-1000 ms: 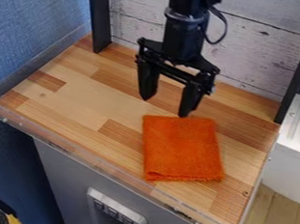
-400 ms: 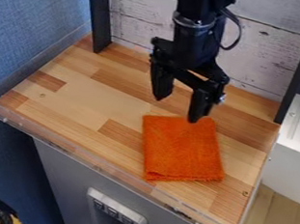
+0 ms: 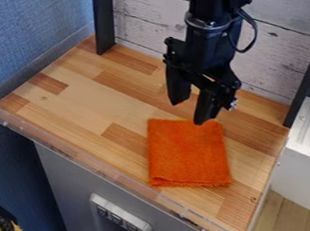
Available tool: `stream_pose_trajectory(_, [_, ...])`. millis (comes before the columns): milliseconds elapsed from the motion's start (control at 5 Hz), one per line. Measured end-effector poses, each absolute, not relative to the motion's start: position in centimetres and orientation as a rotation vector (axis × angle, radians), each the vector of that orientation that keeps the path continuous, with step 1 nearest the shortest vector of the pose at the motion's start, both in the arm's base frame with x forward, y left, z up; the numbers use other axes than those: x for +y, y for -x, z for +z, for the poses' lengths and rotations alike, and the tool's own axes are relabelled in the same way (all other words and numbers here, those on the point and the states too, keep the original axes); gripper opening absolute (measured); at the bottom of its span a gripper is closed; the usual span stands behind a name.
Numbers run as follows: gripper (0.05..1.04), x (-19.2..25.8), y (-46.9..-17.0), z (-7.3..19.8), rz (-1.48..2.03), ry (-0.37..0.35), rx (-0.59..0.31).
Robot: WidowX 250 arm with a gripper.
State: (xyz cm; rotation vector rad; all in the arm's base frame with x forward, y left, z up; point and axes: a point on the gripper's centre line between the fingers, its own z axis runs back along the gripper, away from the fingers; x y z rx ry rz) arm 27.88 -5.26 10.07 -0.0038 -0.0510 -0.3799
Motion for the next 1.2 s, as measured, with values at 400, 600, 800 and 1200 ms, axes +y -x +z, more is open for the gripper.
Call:
stream_pose_trajectory(400, [0.153, -6.4, -27.8, 8.9, -0.429, 0.019, -0.046])
stream_pose_trajectory(600, [0.064, -6.6, -27.5, 7.8, -0.438, 0.025, -0.020])
stream_pose_trajectory(800, [0.059, -6.9, -27.5, 6.5, -0.438, 0.026, 0.008])
stream_pose_trajectory(1200, [0.059, -7.3, -27.8, 3.6, -0.433, 0.005, 0.043])
